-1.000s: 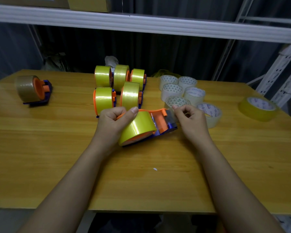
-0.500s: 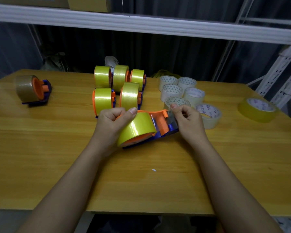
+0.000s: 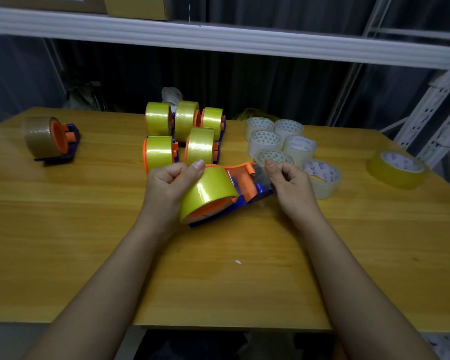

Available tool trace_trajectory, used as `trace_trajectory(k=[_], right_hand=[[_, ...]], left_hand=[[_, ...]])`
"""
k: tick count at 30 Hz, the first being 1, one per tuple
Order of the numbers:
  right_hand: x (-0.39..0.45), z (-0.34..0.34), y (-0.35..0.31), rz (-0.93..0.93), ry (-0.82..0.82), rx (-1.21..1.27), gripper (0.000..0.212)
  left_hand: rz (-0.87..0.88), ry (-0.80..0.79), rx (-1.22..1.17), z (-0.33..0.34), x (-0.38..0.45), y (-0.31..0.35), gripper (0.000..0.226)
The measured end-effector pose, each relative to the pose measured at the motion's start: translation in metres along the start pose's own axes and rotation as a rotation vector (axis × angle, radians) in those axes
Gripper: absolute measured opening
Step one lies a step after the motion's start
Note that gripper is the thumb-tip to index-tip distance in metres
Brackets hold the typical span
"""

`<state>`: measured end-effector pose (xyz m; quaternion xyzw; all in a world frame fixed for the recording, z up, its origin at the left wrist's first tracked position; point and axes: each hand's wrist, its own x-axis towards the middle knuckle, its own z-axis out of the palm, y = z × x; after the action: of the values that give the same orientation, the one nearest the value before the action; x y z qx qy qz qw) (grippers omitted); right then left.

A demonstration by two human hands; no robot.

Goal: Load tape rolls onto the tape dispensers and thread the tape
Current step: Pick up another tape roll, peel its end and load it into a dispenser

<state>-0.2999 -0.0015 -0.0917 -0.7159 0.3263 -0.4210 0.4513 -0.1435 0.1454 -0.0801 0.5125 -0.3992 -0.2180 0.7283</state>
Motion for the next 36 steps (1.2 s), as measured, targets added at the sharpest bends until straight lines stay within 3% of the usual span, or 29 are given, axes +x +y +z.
trace_trajectory(k=[4, 10, 23, 28, 33, 36], right_hand=[[0.0002, 0.0017, 0.0004, -0.012, 0.038, -0.028, 0.049], [-0.0012, 0.0018, -0.0019, -0.008, 0.100, -0.034, 0.039], [-0.0009, 0.0039, -0.0043, 0.115, 0.085, 0.009, 0.043], [-0.0010, 0.0018, -0.0058, 0.134, 0.138, 0.082, 0.030], [0.0000, -0.0007, -0.0053, 0.135, 0.179, 0.096, 0.029], [0.0006, -0.0026, -0.0051, 0.122, 0.192, 0.102, 0.030]], left_hand=[[0.006, 0.023, -0.003, 0.0003, 0.0004, 0.0004, 0.054], [0.014, 0.017, 0.006, 0.0007, 0.0008, 0.0013, 0.060], [0.008, -0.038, 0.110, 0.0014, 0.0007, -0.0007, 0.057], [-0.004, -0.043, 0.107, 0.0000, 0.0014, 0.0003, 0.041], [-0.055, -0.068, 0.056, -0.0014, 0.0017, 0.0037, 0.037], [-0.057, -0.146, 0.055, -0.0040, 0.0018, 0.0060, 0.023]])
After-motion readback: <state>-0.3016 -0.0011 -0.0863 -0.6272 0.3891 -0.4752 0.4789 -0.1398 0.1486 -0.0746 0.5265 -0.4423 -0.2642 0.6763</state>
